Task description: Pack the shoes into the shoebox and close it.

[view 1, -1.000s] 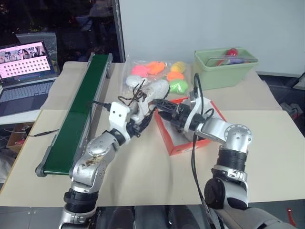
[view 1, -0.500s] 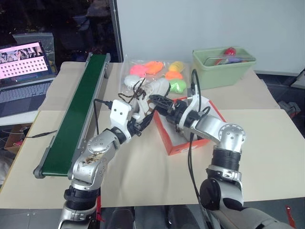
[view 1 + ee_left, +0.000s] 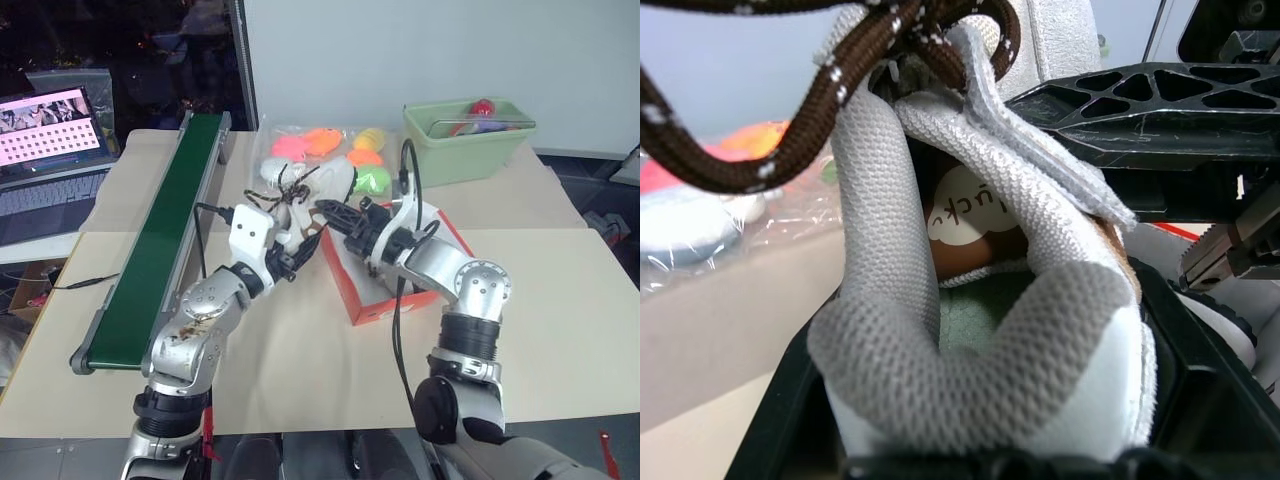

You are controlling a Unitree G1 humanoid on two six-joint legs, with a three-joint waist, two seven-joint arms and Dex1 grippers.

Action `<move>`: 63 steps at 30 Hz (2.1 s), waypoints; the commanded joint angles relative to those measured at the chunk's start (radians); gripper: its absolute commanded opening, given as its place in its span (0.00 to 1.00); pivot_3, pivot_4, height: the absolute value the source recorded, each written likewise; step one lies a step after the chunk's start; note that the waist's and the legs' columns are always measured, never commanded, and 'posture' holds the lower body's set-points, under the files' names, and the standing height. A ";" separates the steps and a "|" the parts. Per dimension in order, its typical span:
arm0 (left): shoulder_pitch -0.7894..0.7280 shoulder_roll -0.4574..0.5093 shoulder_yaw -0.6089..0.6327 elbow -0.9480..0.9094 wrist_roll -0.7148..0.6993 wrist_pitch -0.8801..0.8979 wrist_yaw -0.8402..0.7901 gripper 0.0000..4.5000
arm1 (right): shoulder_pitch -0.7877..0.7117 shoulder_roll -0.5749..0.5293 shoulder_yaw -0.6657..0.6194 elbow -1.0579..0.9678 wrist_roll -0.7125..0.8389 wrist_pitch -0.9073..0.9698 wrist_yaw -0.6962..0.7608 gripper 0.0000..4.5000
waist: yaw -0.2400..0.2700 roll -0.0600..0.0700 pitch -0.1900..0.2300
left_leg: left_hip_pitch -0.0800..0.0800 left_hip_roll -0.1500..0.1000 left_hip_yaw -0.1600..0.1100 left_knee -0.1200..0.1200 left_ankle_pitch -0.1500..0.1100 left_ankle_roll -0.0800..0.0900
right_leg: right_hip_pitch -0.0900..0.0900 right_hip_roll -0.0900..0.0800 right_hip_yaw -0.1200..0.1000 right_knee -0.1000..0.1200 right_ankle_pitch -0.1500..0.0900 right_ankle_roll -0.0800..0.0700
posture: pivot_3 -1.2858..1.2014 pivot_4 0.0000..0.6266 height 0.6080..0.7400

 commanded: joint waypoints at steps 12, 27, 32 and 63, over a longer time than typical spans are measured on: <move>0.009 0.047 -0.057 -0.054 0.006 -0.063 -0.077 0.99 | -0.067 -0.046 -0.020 -0.069 0.105 -0.390 -0.093 0.13 | 0.002 0.000 0.000 | 0.000 0.000 0.000 0.000 0.000 0.000 | 0.000 0.000 0.000 -0.002 0.000 0.000 | 0.52 0.24 0.92; 0.044 0.415 -0.067 0.016 0.053 -0.404 -0.524 0.99 | -0.243 -0.775 0.444 0.217 -0.211 0.285 0.356 0.13 | 0.000 0.004 0.003 | 0.003 0.001 0.002 -0.002 0.000 0.000 | 0.001 0.001 0.002 -0.004 -0.002 -0.002 | 0.52 0.24 0.92; 0.033 0.416 -0.072 0.065 0.065 -0.457 -0.574 0.99 | -0.281 -0.776 0.596 0.331 -0.372 0.261 0.509 0.13 | 0.004 0.004 0.003 | -0.002 0.001 0.002 -0.002 -0.001 0.001 | -0.002 0.001 0.001 -0.005 -0.002 -0.001 | 0.52 0.24 0.92; 0.090 0.412 -0.062 0.005 0.080 -0.375 -0.530 0.99 | -0.427 -0.575 1.133 0.635 -1.177 -0.382 1.313 0.13 | -0.002 0.005 0.003 | 0.003 0.001 0.002 0.000 -0.001 0.001 | -0.001 0.001 0.001 0.000 -0.001 -0.001 | 0.52 0.24 0.92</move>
